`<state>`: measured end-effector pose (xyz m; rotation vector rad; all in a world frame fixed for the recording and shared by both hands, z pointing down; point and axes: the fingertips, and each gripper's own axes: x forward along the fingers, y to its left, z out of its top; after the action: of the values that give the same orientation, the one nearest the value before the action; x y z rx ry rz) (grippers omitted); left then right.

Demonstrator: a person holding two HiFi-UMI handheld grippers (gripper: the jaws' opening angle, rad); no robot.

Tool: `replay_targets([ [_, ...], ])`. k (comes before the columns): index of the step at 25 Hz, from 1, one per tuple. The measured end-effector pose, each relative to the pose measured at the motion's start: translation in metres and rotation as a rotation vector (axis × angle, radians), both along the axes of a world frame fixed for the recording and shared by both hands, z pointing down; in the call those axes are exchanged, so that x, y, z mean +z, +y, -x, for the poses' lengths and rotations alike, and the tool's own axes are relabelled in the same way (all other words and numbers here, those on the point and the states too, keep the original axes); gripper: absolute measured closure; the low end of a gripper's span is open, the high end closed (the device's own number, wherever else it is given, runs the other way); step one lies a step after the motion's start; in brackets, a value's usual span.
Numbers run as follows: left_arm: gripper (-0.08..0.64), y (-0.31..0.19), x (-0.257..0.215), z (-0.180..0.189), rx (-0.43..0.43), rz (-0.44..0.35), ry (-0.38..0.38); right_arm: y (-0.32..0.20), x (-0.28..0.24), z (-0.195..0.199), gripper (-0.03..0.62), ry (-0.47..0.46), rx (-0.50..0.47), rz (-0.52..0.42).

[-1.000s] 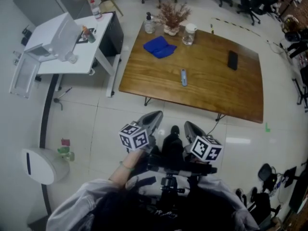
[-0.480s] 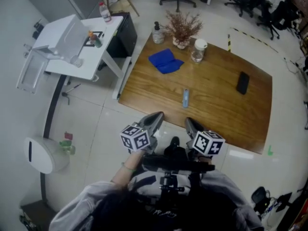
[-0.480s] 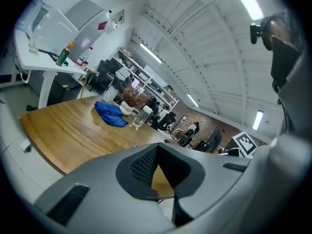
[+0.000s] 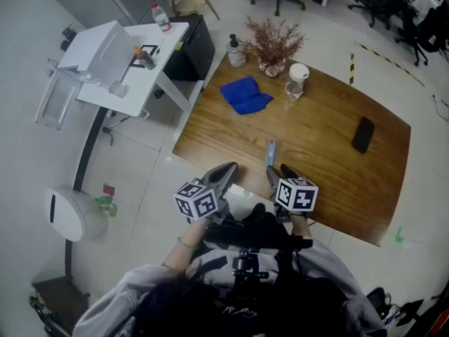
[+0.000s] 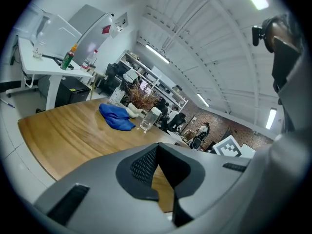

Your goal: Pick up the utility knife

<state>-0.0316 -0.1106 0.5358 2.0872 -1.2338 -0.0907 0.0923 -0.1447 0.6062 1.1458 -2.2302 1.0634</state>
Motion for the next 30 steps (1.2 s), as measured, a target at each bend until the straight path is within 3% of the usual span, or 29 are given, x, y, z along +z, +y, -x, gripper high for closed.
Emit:
replay_targets([
  [13, 0.555, -0.033, -0.006, 0.012, 0.041, 0.007, -0.026, -0.049, 0.054, 0.036, 0.355, 0.220, -0.058, -0.006],
  [22, 0.555, -0.068, -0.014, 0.047, 0.077, -0.021, -0.014, -0.061, 0.072, 0.028, 0.378, 0.481, 0.002, -0.065],
  [25, 0.555, -0.081, -0.017, 0.055, 0.088, -0.033, 0.003, -0.063, 0.071, 0.031, 0.403, 0.481, 0.012, -0.054],
  [30, 0.555, -0.094, -0.015, 0.058, 0.136, -0.033, 0.027, -0.057, 0.075, 0.022, 0.443, 0.458, 0.096, 0.070],
])
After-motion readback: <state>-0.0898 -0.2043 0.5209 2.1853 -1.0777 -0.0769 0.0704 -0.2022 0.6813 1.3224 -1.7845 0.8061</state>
